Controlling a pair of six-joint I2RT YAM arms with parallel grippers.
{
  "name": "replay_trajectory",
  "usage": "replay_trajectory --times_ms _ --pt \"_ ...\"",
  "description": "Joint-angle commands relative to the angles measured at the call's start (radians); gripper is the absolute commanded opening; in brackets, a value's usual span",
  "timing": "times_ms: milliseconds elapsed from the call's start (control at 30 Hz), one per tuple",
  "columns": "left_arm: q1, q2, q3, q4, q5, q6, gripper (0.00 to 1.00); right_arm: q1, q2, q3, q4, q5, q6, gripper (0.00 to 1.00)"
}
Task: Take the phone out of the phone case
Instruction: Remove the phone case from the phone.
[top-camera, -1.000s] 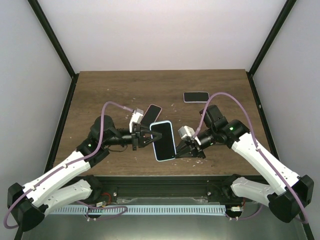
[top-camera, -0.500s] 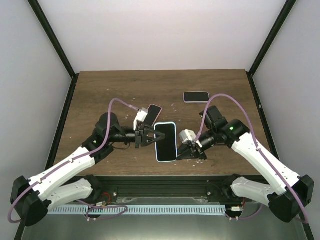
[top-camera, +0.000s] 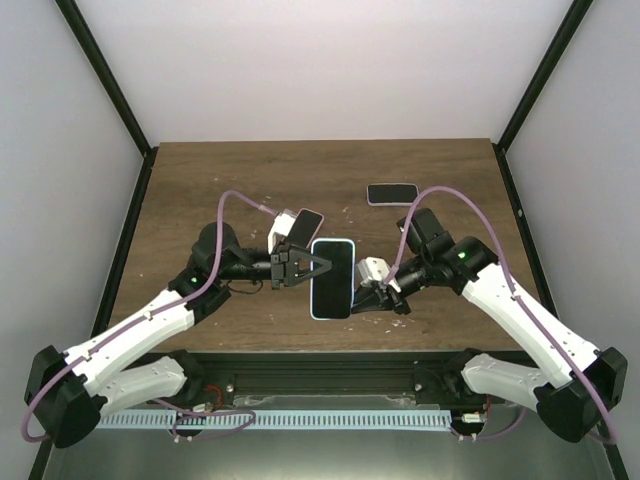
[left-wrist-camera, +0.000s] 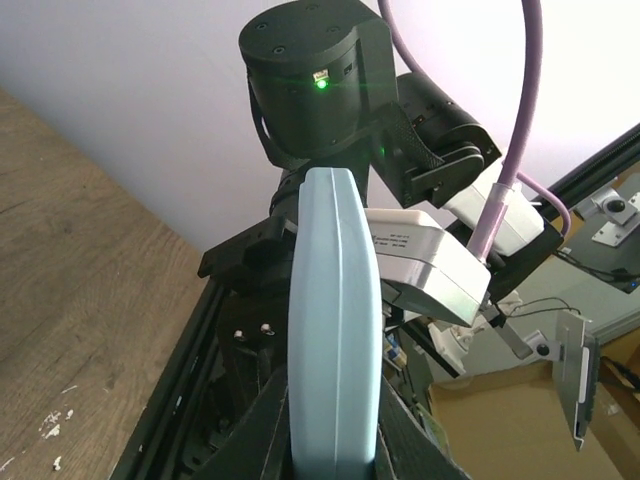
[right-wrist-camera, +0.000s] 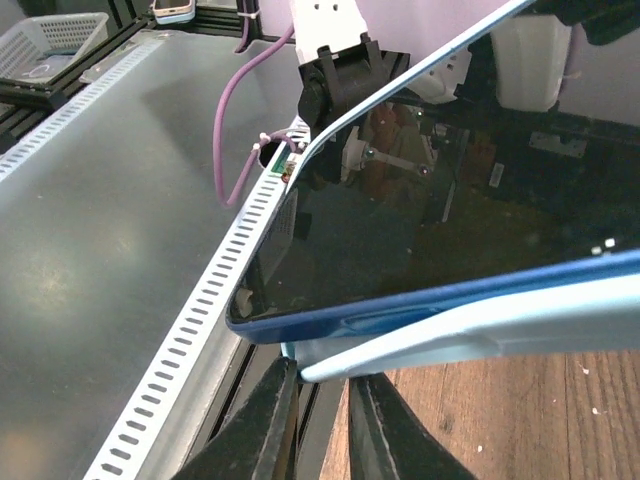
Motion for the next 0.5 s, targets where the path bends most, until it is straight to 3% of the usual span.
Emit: replay_trajectory --times_ms 0,467 --pt "-0.016 -0.024 0.014 0.082 0.035 -0.073 0.0 0.006 0.01 -0.011 0.238 0.035 0.071 0.07" --pt "-0.016 -0.075 -0.005 0.027 0.036 -0.049 0.0 -0.039 0.051 -0.059 0.495 0.006 0.349 0.18"
